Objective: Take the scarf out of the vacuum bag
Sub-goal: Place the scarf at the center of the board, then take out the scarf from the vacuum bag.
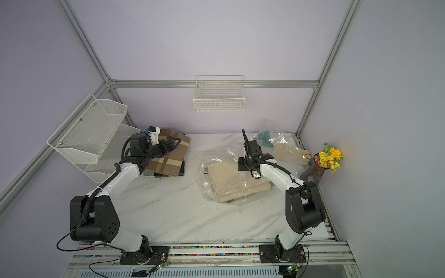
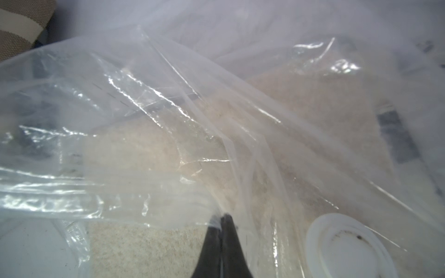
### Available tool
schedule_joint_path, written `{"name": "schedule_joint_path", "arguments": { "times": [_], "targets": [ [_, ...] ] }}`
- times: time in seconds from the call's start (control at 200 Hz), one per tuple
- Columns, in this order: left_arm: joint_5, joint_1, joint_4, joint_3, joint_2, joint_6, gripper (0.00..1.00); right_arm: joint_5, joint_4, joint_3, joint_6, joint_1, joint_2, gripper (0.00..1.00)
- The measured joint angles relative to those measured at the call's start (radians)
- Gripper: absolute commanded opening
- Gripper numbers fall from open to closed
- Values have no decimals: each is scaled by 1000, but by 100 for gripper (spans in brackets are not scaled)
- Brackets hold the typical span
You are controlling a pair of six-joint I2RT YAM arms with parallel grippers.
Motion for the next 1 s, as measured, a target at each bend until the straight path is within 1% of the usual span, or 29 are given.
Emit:
{"name": "schedule_joint_path", "arguments": {
  "times": [0.16,0.275,0.395,0.53,0.655,0.825,1.0],
  "targets": [
    [43,-117,39,-123,-34,-67,94,-39,7,0,0,20,-40,0],
    [56,-205,79,-201,-85,-117,90,-65,7,0,0,35,-76,0],
    [62,-290,128,-265,-138,-163,88,-85,-10,6,1,44,-106,0],
    [66,-368,184,-309,-146,-212,87,-89,-51,35,1,50,-111,0],
    [65,-413,222,-345,-144,-250,86,-87,-84,53,0,55,-111,0],
    [58,-442,239,-365,-120,-282,84,-85,-117,53,0,71,-124,0],
    [48,-478,266,-373,-39,-308,81,-87,-142,51,-5,100,-164,0]
  ]
}}
